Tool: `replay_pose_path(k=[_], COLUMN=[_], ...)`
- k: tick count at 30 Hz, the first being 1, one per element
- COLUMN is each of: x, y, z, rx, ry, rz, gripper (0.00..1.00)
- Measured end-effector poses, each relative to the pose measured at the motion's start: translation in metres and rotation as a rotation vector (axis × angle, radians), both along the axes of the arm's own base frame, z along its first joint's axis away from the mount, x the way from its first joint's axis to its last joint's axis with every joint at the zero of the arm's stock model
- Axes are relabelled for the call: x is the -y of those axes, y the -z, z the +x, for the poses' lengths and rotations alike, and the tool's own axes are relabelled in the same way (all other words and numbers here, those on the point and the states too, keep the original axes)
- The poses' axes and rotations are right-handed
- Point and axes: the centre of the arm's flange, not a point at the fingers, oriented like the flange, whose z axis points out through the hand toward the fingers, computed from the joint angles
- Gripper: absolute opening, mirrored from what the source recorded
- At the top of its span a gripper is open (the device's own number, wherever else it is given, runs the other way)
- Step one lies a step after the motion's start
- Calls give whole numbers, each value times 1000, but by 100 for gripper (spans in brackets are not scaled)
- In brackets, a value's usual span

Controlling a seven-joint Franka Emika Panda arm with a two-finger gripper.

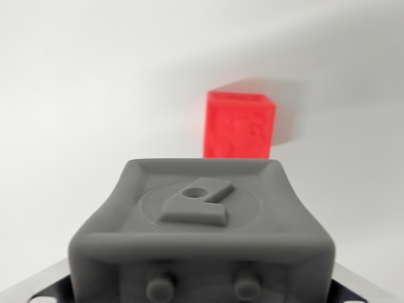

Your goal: Destack cube

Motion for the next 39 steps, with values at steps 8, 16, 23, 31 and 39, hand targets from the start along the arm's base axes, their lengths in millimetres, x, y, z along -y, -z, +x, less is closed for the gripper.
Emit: replay_pose_path(k=[8, 16, 23, 31, 39], x=[-14, -27, -39, -53, -68], y=[5, 10, 15, 21, 27], z=[4, 8, 12, 16, 21], rx=[-1, 0, -1, 0, 0], ry=[-17, -30, -43, -59, -74], rz=[-1, -2, -3, -3, -2], gripper=[0, 0, 0, 0, 0])
